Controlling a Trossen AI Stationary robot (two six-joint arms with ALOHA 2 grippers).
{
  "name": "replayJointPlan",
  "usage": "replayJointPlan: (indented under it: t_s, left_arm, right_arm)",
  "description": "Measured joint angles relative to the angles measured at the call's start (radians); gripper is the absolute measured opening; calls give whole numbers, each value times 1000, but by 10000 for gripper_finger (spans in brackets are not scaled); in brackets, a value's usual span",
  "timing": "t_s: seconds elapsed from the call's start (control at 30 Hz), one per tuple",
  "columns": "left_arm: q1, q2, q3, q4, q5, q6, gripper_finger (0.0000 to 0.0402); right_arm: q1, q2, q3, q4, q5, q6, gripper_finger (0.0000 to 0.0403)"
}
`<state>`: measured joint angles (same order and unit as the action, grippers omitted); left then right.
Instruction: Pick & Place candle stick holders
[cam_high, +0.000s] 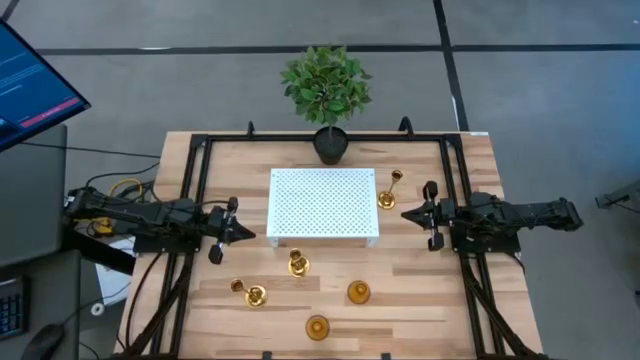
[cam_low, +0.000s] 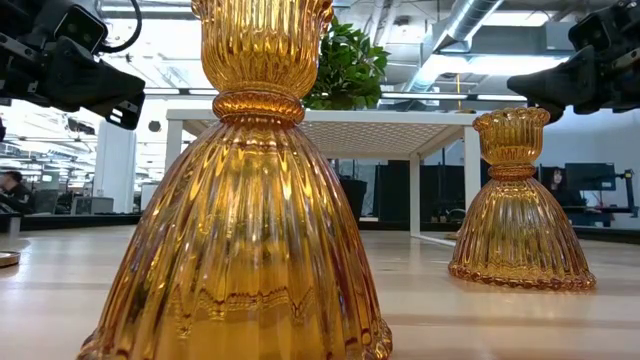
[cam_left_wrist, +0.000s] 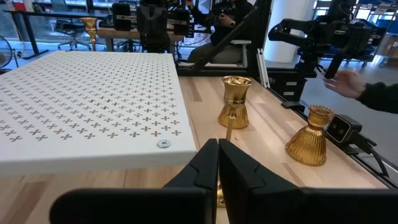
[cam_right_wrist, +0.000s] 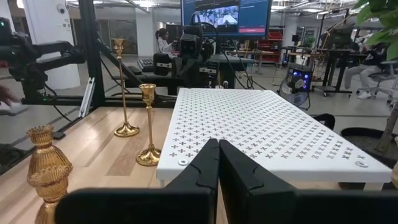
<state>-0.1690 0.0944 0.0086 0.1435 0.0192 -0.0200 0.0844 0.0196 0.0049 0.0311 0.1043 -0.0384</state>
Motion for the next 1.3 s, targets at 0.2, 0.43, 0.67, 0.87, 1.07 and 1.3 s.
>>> replayJointPlan:
  t_s: [0.2, 0.43, 0.67, 0.87, 1.07, 1.3]
  left_arm:
    - [0, 0, 0, 0, 0, 0, 12]
    - [0, 0, 0, 0, 0, -5, 12]
    - [0, 0, 0, 1, 0, -15, 12]
    - [0, 0, 0, 6, 0, -15, 12]
    - [0, 0, 0, 12, 0, -15, 12]
    - [0, 0, 0, 15, 0, -15, 12]
  right_arm:
    - [0, 0, 0, 0, 0, -13, 0]
    - [0, 0, 0, 0, 0, -13, 0]
    - [0, 0, 0, 0, 0, -13, 0]
    - [0, 0, 0, 0, 0, -13, 0]
    - [0, 0, 0, 0, 0, -13, 0]
    - [0, 0, 0, 0, 0, 169, 0]
